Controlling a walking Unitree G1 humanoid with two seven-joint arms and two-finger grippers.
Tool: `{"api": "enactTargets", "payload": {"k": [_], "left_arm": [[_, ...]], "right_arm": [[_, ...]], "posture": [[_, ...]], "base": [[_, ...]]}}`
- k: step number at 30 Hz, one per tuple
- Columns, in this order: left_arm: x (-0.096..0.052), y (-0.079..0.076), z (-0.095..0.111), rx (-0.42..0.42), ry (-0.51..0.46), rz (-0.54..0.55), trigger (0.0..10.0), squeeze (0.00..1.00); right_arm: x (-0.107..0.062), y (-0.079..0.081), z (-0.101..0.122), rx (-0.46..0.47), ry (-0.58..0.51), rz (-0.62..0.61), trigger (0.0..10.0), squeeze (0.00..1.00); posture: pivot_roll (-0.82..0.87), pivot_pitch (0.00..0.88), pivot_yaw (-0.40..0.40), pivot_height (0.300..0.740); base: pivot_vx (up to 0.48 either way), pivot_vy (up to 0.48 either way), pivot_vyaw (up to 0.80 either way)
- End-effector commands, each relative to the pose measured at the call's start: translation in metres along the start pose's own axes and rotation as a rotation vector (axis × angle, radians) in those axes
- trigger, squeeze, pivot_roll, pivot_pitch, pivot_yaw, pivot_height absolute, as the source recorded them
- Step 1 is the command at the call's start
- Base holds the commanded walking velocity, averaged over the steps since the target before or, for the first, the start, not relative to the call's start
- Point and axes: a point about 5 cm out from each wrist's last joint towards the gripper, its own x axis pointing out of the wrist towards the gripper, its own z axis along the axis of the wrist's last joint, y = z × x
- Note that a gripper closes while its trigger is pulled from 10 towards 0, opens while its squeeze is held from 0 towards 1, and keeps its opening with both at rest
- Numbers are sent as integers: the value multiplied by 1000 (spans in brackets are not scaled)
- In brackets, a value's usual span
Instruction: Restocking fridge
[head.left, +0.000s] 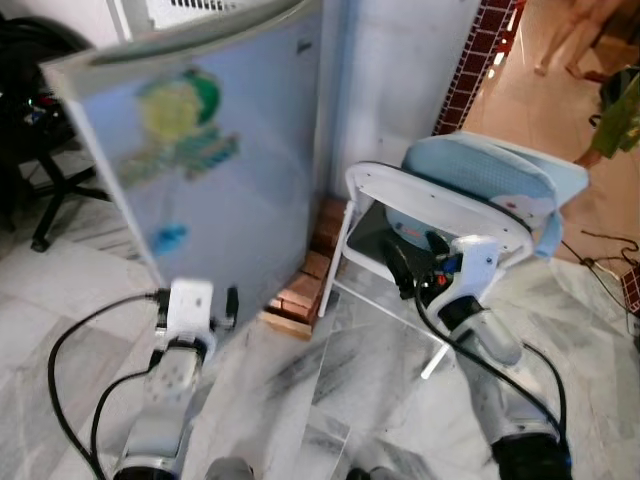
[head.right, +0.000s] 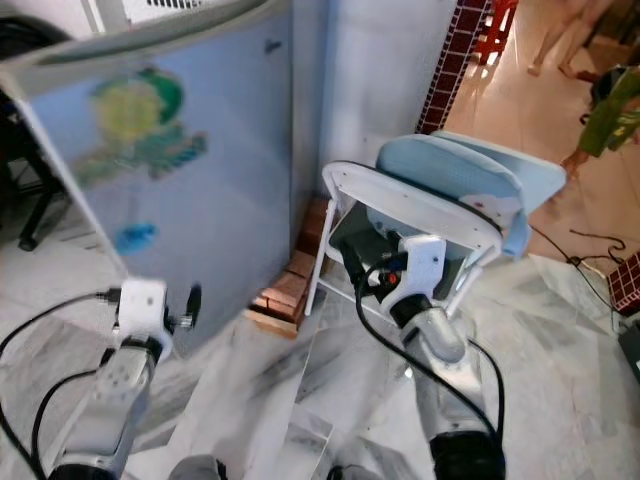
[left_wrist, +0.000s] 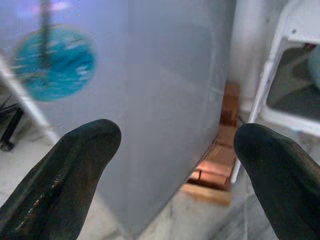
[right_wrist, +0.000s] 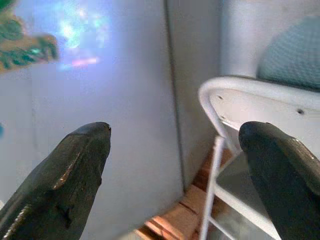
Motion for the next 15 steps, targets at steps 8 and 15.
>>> {"api": "enactTargets", "payload": {"k": [8, 15], "left_arm": [[10, -15, -2, 23, 44, -39, 10000, 0], [9, -19, 0, 27, 38, -45, 10000, 0]], "right_arm": [[-7, 5, -14, -34, 3, -102, 10000, 0], [-6, 1, -16, -61, 1, -143, 10000, 0]], "posture": [[110, 49, -28, 740], [109, 44, -24, 740]], "base": [[-33, 31, -237], [-330, 301, -251]]}}
